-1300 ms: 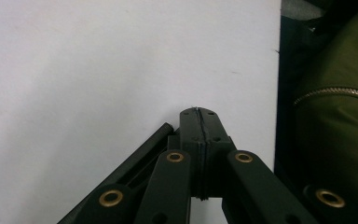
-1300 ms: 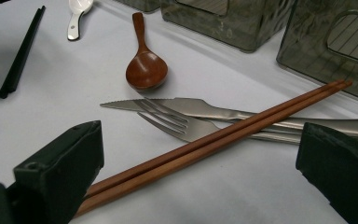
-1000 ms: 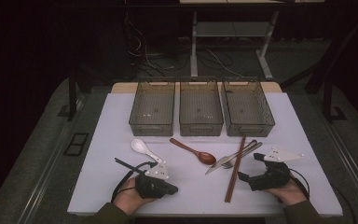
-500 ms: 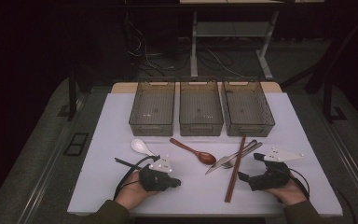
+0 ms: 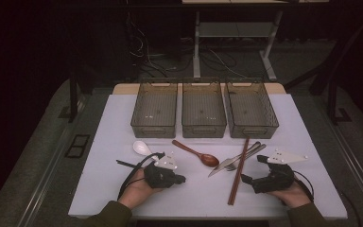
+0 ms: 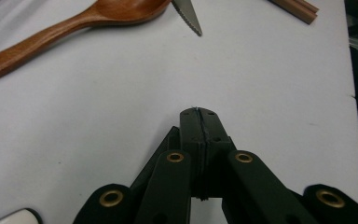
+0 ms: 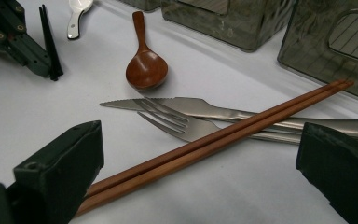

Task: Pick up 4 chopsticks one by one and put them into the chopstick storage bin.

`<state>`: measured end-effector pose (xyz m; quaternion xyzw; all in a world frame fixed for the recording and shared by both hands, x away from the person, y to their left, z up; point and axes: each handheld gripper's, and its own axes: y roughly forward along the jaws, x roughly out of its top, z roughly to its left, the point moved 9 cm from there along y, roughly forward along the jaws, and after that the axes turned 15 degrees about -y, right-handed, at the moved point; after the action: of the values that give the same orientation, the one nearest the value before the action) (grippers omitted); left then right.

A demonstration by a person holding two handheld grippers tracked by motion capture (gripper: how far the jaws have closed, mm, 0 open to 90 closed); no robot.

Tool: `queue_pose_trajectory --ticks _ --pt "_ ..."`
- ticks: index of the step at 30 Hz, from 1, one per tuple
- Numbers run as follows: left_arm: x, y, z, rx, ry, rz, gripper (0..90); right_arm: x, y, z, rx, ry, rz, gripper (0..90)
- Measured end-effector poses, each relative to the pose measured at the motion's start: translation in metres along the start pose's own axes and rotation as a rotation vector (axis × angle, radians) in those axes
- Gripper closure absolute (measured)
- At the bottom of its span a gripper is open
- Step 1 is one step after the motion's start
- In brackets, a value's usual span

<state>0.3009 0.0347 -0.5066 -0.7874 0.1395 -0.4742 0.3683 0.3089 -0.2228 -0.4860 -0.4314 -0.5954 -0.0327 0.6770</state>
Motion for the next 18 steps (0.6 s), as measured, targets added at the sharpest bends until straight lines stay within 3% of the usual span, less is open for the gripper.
queue_pose_trajectory --ticks 18 --pt "0.018 0.008 0.019 0.051 -0.001 -0.026 89.1 0.000 0.000 0.000 0.001 0.000 0.001 0.7"
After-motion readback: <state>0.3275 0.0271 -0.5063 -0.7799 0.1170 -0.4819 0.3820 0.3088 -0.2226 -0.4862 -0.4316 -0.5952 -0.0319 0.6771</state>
